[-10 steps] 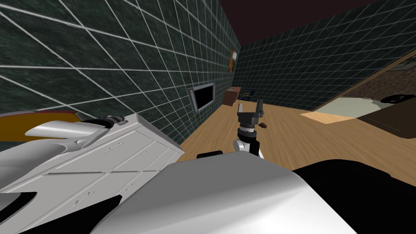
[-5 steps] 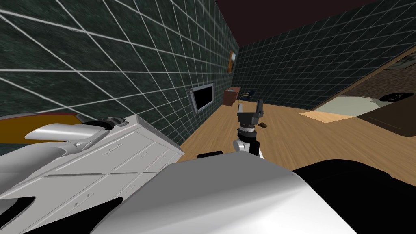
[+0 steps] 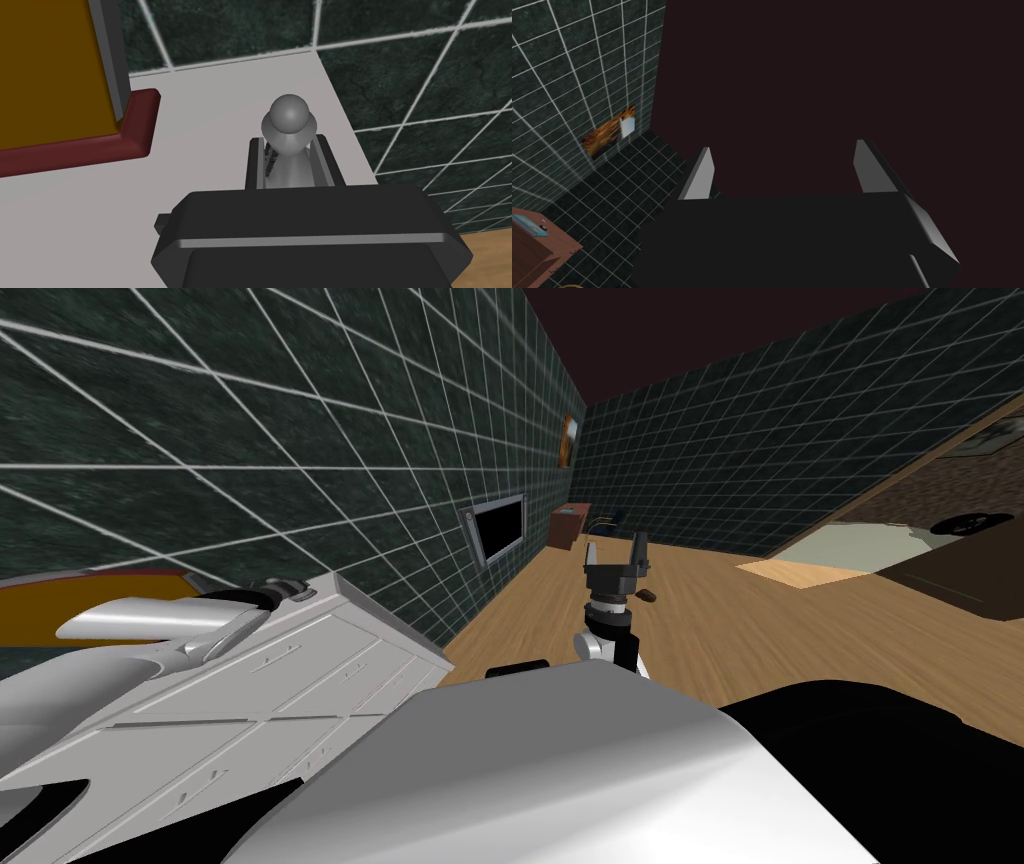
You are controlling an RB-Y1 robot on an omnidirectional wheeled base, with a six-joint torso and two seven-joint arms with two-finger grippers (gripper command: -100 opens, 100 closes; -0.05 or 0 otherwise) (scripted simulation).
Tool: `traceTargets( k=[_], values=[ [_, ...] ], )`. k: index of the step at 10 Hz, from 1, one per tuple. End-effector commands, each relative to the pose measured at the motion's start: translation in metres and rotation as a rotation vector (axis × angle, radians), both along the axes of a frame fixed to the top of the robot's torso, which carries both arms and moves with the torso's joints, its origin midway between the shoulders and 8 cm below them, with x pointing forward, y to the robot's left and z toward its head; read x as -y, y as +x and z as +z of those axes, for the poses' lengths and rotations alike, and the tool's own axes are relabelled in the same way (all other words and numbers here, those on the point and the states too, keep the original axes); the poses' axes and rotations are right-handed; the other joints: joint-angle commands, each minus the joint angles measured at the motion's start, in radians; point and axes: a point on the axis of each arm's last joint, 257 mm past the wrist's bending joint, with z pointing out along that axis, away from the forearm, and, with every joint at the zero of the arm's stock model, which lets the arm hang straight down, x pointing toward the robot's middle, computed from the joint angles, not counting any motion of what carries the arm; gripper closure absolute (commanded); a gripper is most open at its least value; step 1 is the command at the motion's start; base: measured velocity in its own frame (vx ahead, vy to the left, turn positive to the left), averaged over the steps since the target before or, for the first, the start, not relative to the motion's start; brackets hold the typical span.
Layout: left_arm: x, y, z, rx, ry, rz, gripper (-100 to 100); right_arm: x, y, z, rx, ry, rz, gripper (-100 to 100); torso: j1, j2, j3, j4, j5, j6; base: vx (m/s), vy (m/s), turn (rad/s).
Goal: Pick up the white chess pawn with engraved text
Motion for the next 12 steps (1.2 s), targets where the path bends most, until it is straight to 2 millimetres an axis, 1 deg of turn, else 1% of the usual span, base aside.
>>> traceTargets(
  k=[1,2,3,4,5,6,7,8,10,11,12],
  values=[
    [0.002,-0.005,-0.005,-0.011,0.000,-0.003,100,0.000,0.000,0.000,0.000,0.000,0.000,0,0.000,0.000,0.000,0.000,0.000,0.000,0.013,-0.004,-0.028],
    [-0.003,-0.011,-0.005,-0.008,-0.003,0.009,100,0.000,0.000,0.000,0.000,0.000,0.000,0,0.000,0.000,-0.001,-0.001,0.001,0.000,0.005,-0.003,-0.019],
    [-0.004,-0.009,0.006,0.019,-0.005,0.013,100,0.000,0.000,0.000,0.000,0.000,0.000,0,0.000,0.000,-0.001,-0.001,0.002,-0.001,0.000,0.000,0.000],
    [0.000,-0.015,-0.010,-0.022,0.000,0.003,100,0.000,0.000,0.000,0.000,0.000,0.000,0,0.000,0.000,0.000,-0.001,0.002,-0.001,0.010,-0.002,-0.026],
    [-0.006,-0.021,-0.003,-0.005,-0.003,0.017,100,0.000,0.000,0.000,0.000,0.000,0.000,0,0.001,0.000,-0.001,-0.002,0.004,-0.001,0.011,-0.004,-0.034],
    [-0.007,-0.020,0.007,0.019,-0.005,0.021,100,0.000,0.000,0.000,0.000,0.000,0.000,0,0.001,0.000,-0.001,-0.002,0.004,-0.001,0.003,-0.005,-0.003],
    [-0.002,-0.024,-0.006,-0.019,0.002,0.008,100,0.000,0.000,0.000,0.000,0.000,0.000,0,0.001,0.000,-0.001,-0.002,0.003,-0.001,0.010,-0.003,-0.034],
    [-0.009,-0.032,-0.006,-0.016,0.001,0.023,100,0.000,0.000,0.000,0.000,0.000,0.000,0,0.001,0.000,-0.001,-0.002,0.005,-0.001,0.010,-0.006,-0.034],
    [-0.012,-0.032,0.010,0.020,0.000,0.031,100,0.000,0.000,0.000,0.000,0.000,0.000,0,0.002,0.000,-0.001,-0.002,0.004,-0.002,0.003,-0.003,0.006],
    [-0.008,-0.037,-0.001,-0.014,0.009,0.021,100,0.000,0.000,0.000,0.000,0.000,0.000,0,0.002,0.001,0.000,-0.001,0.004,-0.002,0.011,0.000,-0.039],
    [-0.014,-0.045,0.000,-0.012,0.009,0.036,100,0.000,0.000,0.000,0.000,0.000,0.000,0,0.002,0.000,-0.001,-0.002,0.005,-0.001,0.011,-0.005,-0.037]
  ],
)
